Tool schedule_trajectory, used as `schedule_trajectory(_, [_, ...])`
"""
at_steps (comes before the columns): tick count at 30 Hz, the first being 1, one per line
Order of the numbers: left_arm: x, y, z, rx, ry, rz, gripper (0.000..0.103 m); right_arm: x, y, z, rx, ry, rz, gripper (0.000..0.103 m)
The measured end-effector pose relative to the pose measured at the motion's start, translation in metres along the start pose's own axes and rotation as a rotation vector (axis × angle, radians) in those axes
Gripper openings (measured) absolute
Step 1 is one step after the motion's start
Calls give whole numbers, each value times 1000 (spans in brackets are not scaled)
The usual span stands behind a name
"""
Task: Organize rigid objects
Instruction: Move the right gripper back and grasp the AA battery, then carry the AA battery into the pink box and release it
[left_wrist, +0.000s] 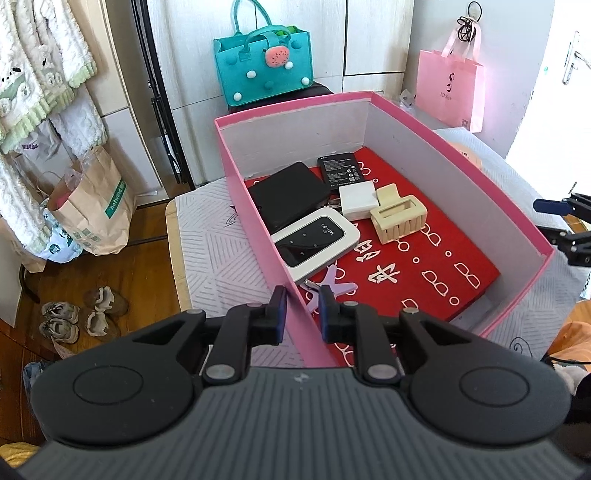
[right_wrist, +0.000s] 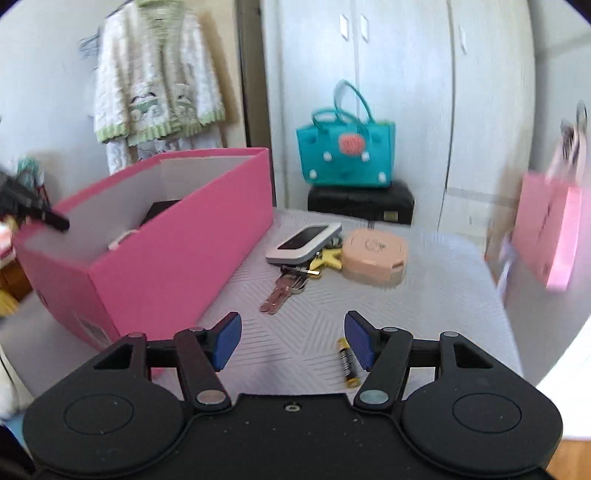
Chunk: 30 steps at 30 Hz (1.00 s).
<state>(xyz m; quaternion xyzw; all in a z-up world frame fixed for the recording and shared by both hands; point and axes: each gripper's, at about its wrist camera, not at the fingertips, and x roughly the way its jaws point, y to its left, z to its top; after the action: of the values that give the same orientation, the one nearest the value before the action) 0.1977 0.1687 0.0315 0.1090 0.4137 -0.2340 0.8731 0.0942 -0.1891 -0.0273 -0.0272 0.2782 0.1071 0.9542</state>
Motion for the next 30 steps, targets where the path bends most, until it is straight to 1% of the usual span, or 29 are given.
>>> schedule_trajectory(3, [0, 6, 0, -34, 5, -18, 17, 4, -3, -4, -40, -4, -25, 67])
schedule_trajectory(6, [1, 7, 2, -44, 12, -15, 16, 8, -7, -3, -52, -3, -37, 67])
schedule_trajectory(9, [2, 6, 5, -45, 20, -9, 16, 15, -17, -2, -11, 47, -34, 66])
schedule_trajectory(10, [2, 7, 6, -48, 22, -7, 16, 18, -21, -1, 13, 62, -37, 60])
schedule_trajectory(11, [2, 7, 6, -51, 23, -7, 15, 20, -24, -3, 31, 77, -43, 48])
schedule_trajectory(13, [2, 9, 6, -66, 19, -8, 15, 28, -30, -3, 57, 123, -78, 37])
schedule_trajectory(15, [1, 10, 5, -78, 12, -7, 15, 33, -32, -6, 49, 144, -83, 33])
schedule_trajectory(16, [1, 10, 4, -85, 7, -7, 15, 37, -31, -8, 43, 165, -89, 26])
schedule_trajectory(17, [1, 10, 4, -92, 4, -6, 15, 39, -30, -10, 42, 174, -98, 17])
schedule_trajectory(18, [1, 10, 4, -97, 1, -4, 15, 40, -29, -11, 49, 173, -89, 12])
schedule_trajectory(20, [1, 10, 4, -105, 1, 1, 14, 39, -24, -11, 39, 174, -92, 12])
schedule_trajectory(22, [1, 11, 4, -112, 3, 0, 14, 37, -19, -8, 33, 153, -100, 12])
schedule_trajectory(24, [0, 10, 4, -113, 4, 5, 14, 32, -15, -1, 45, 123, -85, 12])
schedule_trajectory(26, [1, 9, 5, -116, 5, 10, 14, 25, -8, 13, 31, 74, -60, 12])
schedule_trajectory(28, [1, 8, 5, -118, 5, 19, 13, 15, 0, 31, 24, 15, 2, 12])
schedule_trajectory(30, [1, 6, 5, -116, 6, 32, 13, 8, 11, 53, 21, -25, 115, 12])
